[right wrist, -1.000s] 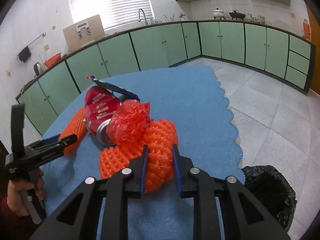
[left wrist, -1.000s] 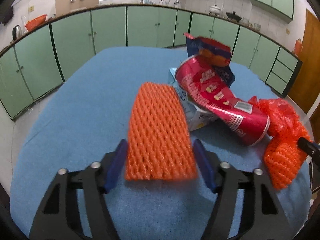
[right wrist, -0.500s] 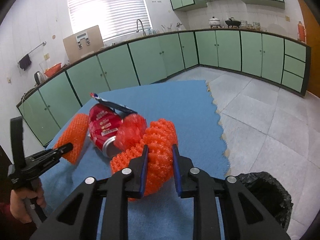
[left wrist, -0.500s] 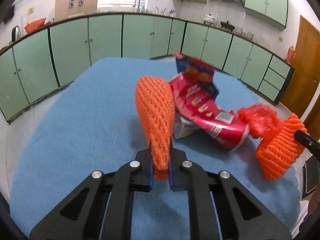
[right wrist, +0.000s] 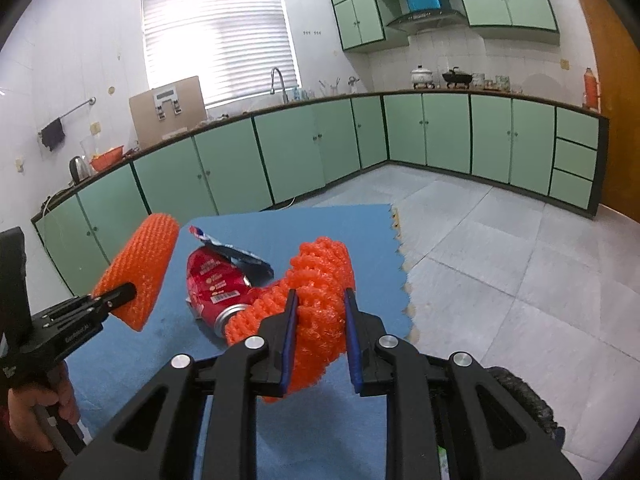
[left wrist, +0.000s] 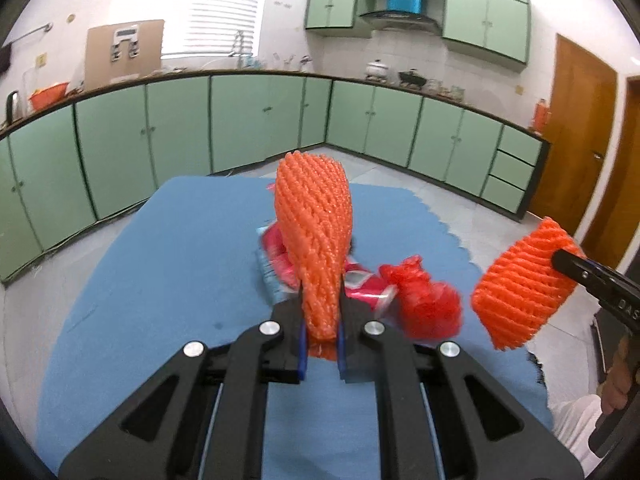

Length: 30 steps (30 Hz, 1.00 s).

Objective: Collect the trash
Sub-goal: 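Carry both orange foam nets over the black bin and open both tools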

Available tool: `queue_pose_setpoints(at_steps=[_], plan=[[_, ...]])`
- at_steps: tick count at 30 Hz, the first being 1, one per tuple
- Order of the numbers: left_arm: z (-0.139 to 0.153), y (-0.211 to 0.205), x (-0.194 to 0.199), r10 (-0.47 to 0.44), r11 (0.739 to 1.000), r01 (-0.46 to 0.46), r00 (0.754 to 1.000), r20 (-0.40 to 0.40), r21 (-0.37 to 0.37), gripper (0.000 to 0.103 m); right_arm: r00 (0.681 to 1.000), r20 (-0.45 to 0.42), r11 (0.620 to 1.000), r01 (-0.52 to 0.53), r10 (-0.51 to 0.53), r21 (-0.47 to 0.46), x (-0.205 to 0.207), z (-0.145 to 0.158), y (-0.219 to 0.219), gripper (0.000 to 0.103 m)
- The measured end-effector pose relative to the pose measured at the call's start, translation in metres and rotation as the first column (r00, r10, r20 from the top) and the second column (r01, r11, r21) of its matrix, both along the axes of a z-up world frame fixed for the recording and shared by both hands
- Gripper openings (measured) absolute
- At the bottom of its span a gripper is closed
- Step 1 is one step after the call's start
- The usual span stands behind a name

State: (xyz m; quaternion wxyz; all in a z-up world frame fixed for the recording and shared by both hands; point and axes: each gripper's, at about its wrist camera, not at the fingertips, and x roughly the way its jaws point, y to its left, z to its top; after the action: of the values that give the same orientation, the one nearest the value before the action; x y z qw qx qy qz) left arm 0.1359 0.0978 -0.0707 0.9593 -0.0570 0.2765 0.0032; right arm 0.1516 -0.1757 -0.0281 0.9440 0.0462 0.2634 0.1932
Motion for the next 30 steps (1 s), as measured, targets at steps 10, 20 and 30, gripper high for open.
queue_pose_setpoints(at_steps=[10,20,30], plan=[[0.016,-0.059,0.001,-0.14,0.99,0.141,0.989,0.056,-0.005,0.009,0.995,0.051,0.997,0.081,-0.081,-0.008,-0.022,0.023,-0.036,0.021],[0.014,-0.118,0.009,-0.289,0.957,0.291,0.954,0.077,-0.015,0.009,0.976,0.066,0.978,0.207,-0.205,-0.016,-0.039,0.033,-0.086,0.021],[0.001,-0.184,0.024,-0.438,0.898,0.44,0.897,0.056,-0.027,0.009,0.939,0.054,0.939,0.342,-0.341,-0.02,-0.051,0.029,-0.145,0.021]])
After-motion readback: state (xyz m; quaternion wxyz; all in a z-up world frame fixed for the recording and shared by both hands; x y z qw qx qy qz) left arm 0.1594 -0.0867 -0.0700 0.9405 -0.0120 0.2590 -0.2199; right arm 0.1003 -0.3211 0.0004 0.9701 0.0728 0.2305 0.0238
